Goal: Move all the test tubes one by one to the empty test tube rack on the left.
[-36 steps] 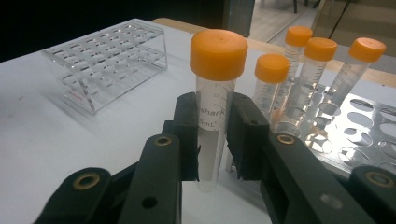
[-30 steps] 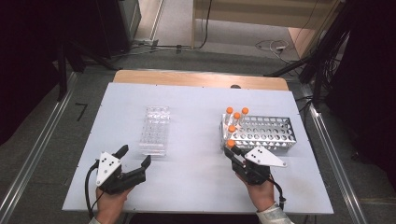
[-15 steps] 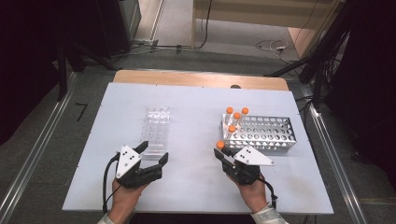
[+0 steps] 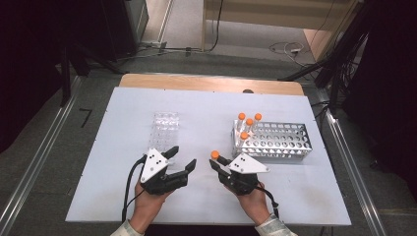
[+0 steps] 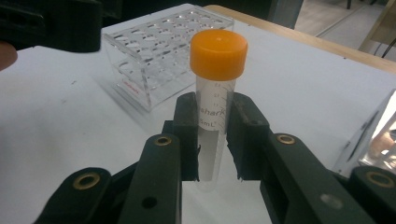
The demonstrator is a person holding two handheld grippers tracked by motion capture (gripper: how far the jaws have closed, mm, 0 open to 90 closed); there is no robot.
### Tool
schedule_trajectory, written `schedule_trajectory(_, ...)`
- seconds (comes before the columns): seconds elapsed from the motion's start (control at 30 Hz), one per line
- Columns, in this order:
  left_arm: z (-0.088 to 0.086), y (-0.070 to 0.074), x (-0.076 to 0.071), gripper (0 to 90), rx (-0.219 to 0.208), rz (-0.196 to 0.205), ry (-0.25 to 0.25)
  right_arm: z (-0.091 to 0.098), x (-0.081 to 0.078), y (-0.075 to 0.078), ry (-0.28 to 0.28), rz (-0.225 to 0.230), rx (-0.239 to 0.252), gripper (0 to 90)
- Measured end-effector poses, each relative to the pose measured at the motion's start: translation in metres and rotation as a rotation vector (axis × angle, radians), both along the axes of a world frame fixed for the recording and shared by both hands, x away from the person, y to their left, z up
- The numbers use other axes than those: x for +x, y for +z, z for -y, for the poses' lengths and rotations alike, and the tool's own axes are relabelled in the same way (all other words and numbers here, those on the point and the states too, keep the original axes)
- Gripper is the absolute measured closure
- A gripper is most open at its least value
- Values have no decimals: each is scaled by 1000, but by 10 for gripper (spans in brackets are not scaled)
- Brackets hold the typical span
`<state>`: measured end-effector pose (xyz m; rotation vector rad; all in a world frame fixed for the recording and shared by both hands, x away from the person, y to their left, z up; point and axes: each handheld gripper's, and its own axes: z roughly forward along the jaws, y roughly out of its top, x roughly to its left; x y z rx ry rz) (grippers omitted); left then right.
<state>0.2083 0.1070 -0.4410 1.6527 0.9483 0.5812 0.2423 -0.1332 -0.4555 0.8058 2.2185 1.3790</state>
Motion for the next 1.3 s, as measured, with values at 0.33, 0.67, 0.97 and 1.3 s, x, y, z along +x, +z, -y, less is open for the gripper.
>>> schedule_trajectory(0.33,16,7,4,408,-15,12,-69,-17,-3,-3,49,-3,-20,720)
schedule_trajectory(0.67,27,3,5,535,10,14,-106,-25,-6,0,78,-7,-1,720)
schedule_trajectory(0.97,29,2,6,681,20,21,-112,-26,-7,0,89,-10,3,720)
schedule_trajectory(1.3,26,2,8,700,24,15,-117,-25,-6,0,120,-48,-5,499)
